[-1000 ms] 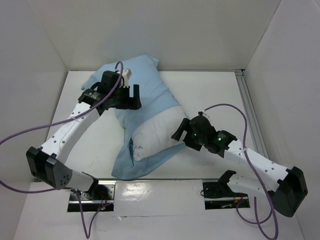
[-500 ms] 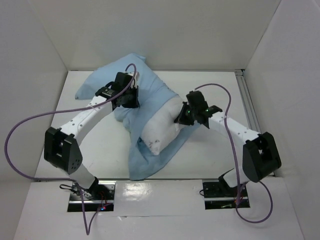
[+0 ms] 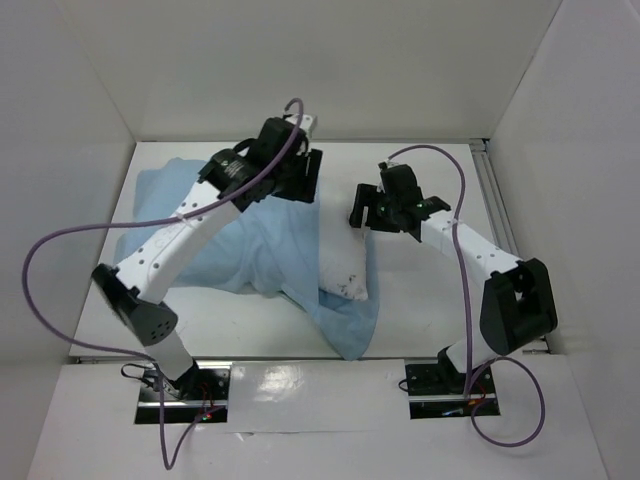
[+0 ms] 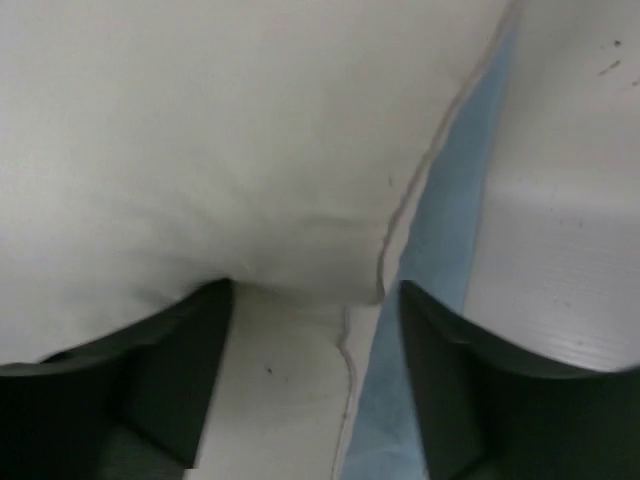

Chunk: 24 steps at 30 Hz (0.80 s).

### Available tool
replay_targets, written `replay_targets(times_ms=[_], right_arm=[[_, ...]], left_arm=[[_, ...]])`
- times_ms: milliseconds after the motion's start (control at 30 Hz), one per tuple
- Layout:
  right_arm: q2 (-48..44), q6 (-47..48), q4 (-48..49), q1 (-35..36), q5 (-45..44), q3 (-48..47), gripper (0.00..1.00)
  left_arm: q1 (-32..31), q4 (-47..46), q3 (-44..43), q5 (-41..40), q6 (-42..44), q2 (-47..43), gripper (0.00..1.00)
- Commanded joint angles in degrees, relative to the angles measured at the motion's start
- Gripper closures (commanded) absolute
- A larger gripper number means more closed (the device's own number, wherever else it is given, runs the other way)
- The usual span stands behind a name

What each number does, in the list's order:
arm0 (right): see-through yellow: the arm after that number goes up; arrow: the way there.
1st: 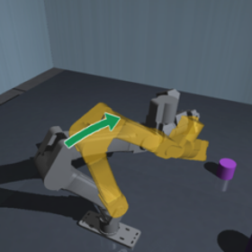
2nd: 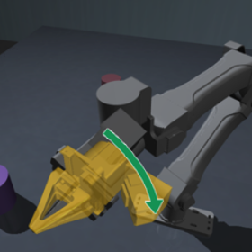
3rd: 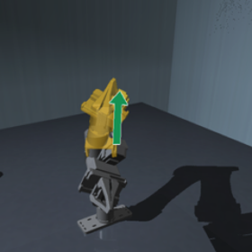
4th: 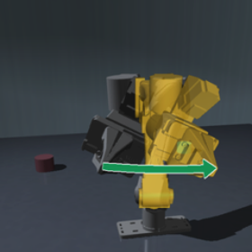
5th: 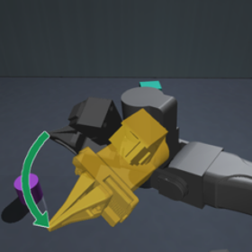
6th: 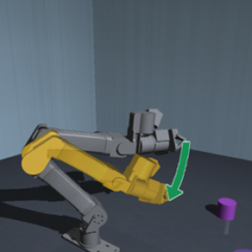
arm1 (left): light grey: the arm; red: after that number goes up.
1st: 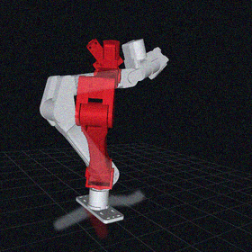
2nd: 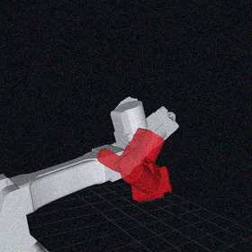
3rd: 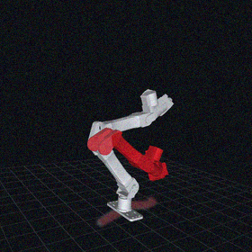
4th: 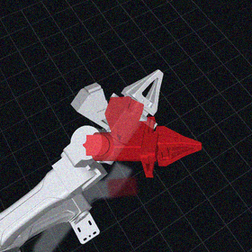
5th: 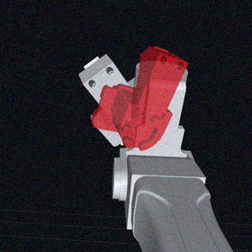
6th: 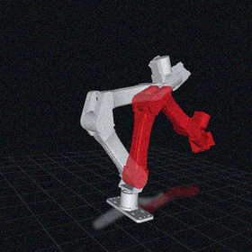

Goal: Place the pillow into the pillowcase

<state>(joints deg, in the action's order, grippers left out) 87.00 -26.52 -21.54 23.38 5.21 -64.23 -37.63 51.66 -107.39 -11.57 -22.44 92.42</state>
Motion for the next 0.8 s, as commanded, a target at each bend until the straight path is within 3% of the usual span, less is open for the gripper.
replay_targets(times_ms=[0, 67, 167, 333, 467, 633, 767], right_arm=[[-3.7, 1.7, 0.4, 0.3, -0.2, -0.1, 0.18], [-5.3, 1.7, -0.2, 0.3, -1.5, 0.4, 0.05], [-6.6, 1.7, -0.9, -1.0, -1.5, 1.1, 0.03], [-8.7, 1.7, -1.5, -2.3, -1.0, 3.2, 0.02], [-10.6, 1.7, -2.0, -4.0, -1.0, 5.6, 0.02], [-11.8, 1.7, -2.5, -5.3, 0.1, 6.8, 0.02], [-11.2, 1.7, -0.3, -6.3, 6.6, 8.1, 0.02]], left_arm=[[-3.9, 9.5, -9.1, -13.0, -1.7, 11.3, 0.28], [-5.2, 13.9, -18.0, -18.6, -3.7, 16.8, 0.28], [-6.6, 18.7, -24.9, -22.7, -7.6, 24.9, 0.28], [-7.1, 18.7, -25.1, -29.1, -10.3, 29.0, 0.29], [-7.1, 19.4, -23.3, -31.9, -11.7, 29.7, 0.39], [-7.1, 20.6, -23.4, -34.0, -13.1, 29.3, 0.59], [-6.4, 17.8, -23.4, -32.1, -10.8, 27.2, 0.73]])
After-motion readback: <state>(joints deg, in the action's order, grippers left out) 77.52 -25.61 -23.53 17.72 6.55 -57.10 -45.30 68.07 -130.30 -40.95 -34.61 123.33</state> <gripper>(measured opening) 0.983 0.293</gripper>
